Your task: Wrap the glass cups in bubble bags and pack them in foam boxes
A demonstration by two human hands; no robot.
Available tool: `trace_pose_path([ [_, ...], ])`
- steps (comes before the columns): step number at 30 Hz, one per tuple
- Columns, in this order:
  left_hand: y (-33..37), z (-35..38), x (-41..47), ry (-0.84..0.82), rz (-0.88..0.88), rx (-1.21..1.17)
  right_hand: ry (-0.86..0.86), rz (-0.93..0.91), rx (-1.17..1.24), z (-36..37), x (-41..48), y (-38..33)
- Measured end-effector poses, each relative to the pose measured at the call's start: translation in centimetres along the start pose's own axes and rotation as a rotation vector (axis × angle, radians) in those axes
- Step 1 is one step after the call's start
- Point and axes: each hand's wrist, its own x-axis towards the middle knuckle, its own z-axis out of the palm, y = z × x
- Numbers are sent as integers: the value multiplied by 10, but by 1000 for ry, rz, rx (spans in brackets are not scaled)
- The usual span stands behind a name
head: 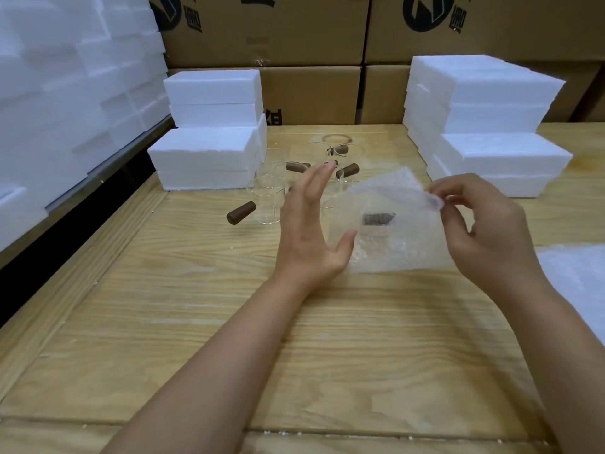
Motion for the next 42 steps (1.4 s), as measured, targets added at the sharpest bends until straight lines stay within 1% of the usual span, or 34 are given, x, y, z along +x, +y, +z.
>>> trace_pose_path([
  [2,1,0,0,-25,45,19,19,82,92,-3,1,1],
  [4,4,2,-1,-35,101,67,2,125,159,-6,0,3],
  [7,12,10,-1,55,233,152,-55,179,274,-12,0,3],
  [9,18,15,-2,93,300,159,-57,226,342,-14,3,1],
  [12,23,17,-6,5,326,105,20,294,483,-15,18,-6],
  [13,24,16,-7,-30,324,92,26,305,492,-13,26,-8],
  [14,25,16,-8,-59,325,82,-4,309,459,-9,35,-10],
  [16,26,16,-9,-115,339,49,-174,314,311,4,52,-12],
  [19,28,17,-10,-169,381,31,-561,250,-44,28,71,-3],
  [21,27,16,-11,-189,386,50,-771,201,-216,40,76,5],
  [23,26,16,-11,-210,366,50,-900,209,-303,47,79,9],
  [26,26,16,-11,-197,356,38,-1006,228,-327,49,80,11],
  [29,26,18,-11,-182,331,26,-977,201,-309,49,76,13],
  [32,25,19,-11,-158,295,13,-899,147,-307,51,72,12],
  [34,23,20,-10,-133,266,22,-818,136,-272,50,72,9],
  [36,21,21,-7,-109,199,23,-707,181,-128,43,74,3],
  [38,19,21,-4,-76,92,12,-604,255,57,32,77,-8],
  [40,17,19,0,-45,-41,-12,-546,295,227,17,78,-22],
  [42,15,16,4,-55,-199,-43,-532,294,377,2,76,-37],
])
